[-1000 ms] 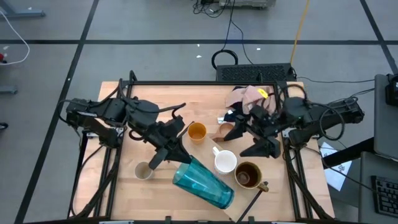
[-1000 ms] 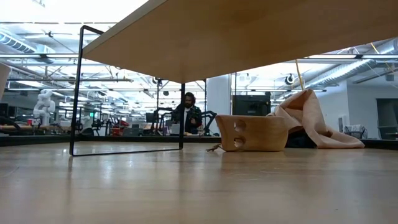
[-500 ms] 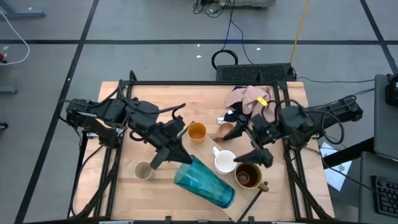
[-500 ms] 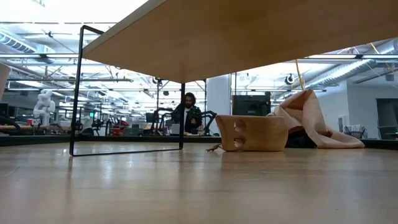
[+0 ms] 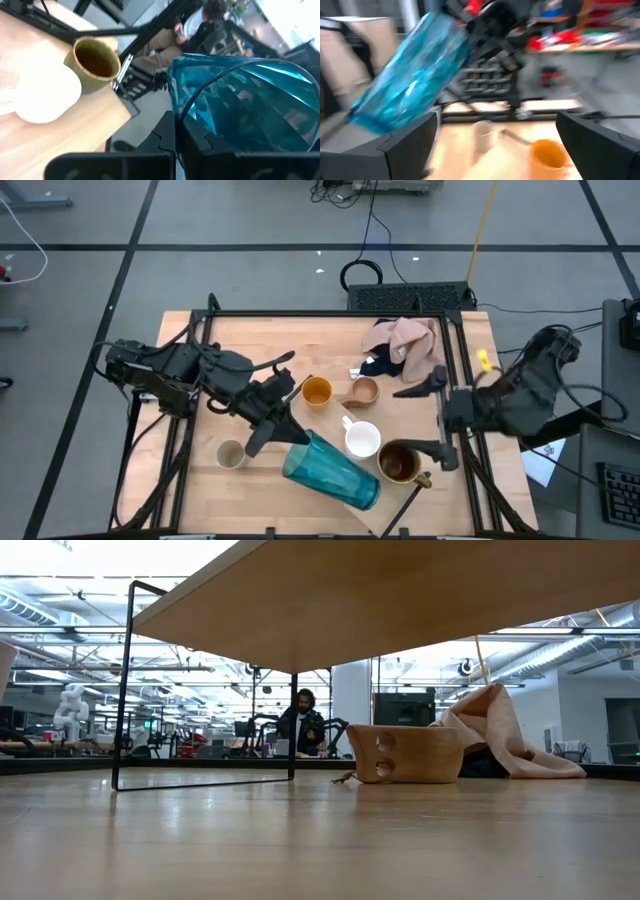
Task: Stack small to large cups/mugs on shelf
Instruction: Put the blue cup on the shelf
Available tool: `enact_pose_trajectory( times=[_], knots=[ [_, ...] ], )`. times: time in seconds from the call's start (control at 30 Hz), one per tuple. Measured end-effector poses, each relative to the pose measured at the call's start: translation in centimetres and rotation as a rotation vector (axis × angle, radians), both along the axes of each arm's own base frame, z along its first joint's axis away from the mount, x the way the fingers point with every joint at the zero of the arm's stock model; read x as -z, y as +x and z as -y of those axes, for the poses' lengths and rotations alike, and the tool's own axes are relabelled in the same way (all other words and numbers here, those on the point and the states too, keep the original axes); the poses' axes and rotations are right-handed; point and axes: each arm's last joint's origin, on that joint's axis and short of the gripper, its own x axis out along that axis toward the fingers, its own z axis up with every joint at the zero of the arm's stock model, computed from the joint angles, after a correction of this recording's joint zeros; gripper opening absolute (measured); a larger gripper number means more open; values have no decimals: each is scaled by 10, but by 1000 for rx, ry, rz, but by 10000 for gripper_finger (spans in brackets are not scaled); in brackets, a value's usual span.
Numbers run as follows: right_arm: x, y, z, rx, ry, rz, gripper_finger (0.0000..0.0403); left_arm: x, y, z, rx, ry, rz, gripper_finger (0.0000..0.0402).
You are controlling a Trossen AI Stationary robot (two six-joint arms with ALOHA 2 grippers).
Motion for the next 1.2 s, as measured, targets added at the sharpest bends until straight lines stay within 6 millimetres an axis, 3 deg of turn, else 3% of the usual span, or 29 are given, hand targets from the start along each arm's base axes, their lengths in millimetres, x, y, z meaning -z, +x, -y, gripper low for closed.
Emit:
enact_pose_trajectory(
  times=[0.2,0.5,0.63,0.83,0.97,1.03,1.2],
  knots=[
    [11,16,-38,193,-125,42,400,3,-1,0,38,7,-30,5],
    [8,41,-49,324,-164,126,400,8,-2,-4,79,16,-82,5],
    [-1,49,-58,337,-60,247,400,8,-3,-1,96,15,-86,7],
    [-3,39,-74,284,-60,281,400,9,-4,1,97,13,-98,4],
    [-3,33,-79,255,105,292,400,9,-4,1,60,1,-106,7],
    [1,33,-82,250,21,262,400,9,-4,0,48,-3,-112,4],
    [6,20,-89,489,-96,150,400,9,-3,-1,-27,-12,-123,7]
  ],
)
